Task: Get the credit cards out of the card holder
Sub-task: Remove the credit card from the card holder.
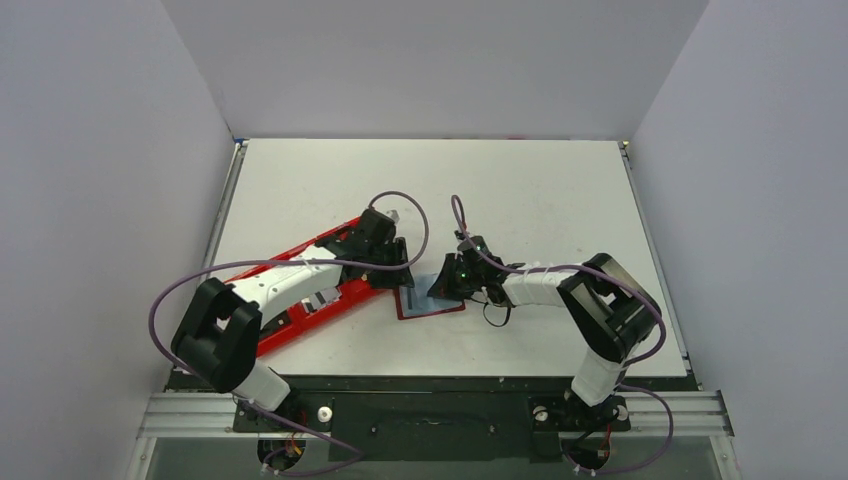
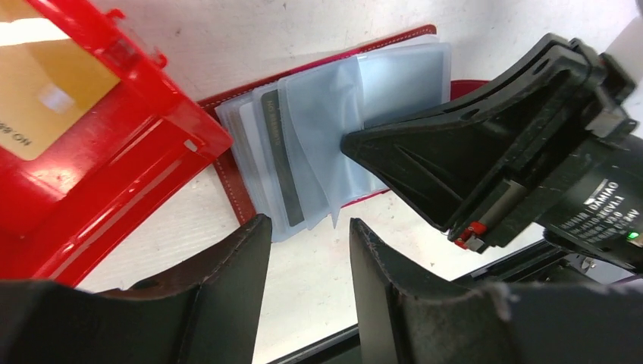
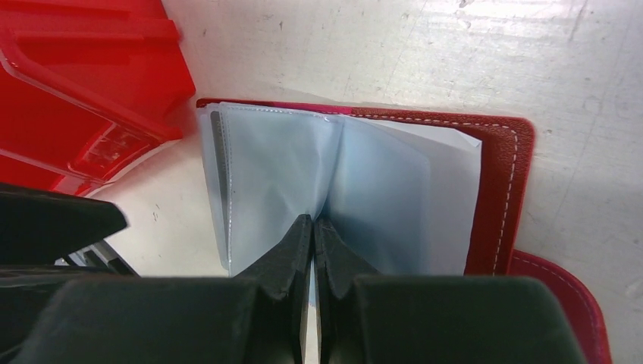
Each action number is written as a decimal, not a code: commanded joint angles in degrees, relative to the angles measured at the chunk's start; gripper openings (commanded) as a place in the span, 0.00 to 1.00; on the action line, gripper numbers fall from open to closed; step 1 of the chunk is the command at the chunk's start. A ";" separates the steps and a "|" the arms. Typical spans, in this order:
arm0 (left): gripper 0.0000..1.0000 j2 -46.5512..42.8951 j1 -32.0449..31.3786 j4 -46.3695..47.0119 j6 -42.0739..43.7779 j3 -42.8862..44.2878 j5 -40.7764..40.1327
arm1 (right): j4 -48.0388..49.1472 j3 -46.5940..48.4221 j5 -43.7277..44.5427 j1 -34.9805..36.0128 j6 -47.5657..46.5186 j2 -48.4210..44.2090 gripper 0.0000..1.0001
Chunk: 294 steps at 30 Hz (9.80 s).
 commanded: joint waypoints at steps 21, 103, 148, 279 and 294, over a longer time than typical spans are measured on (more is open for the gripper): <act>0.39 8.46 -3.92 7.23 -1.81 -1.14 0.98 | -0.66 -3.60 0.73 -1.07 -0.59 3.09 0.00; 0.00 10.74 -8.26 6.42 -2.43 3.83 -3.12 | -9.19 -0.16 3.19 -2.16 0.12 -13.82 0.43; 0.59 26.18 -11.76 9.85 1.35 21.08 1.91 | -24.93 -4.24 16.64 -7.19 -2.78 -32.89 0.44; 0.06 15.46 -1.05 6.82 -1.70 4.82 5.92 | -6.15 1.50 3.64 -1.57 3.97 -3.61 0.19; 0.00 18.53 -2.21 2.42 -1.72 6.93 1.91 | -4.08 -2.66 1.51 -5.85 3.85 -5.50 0.19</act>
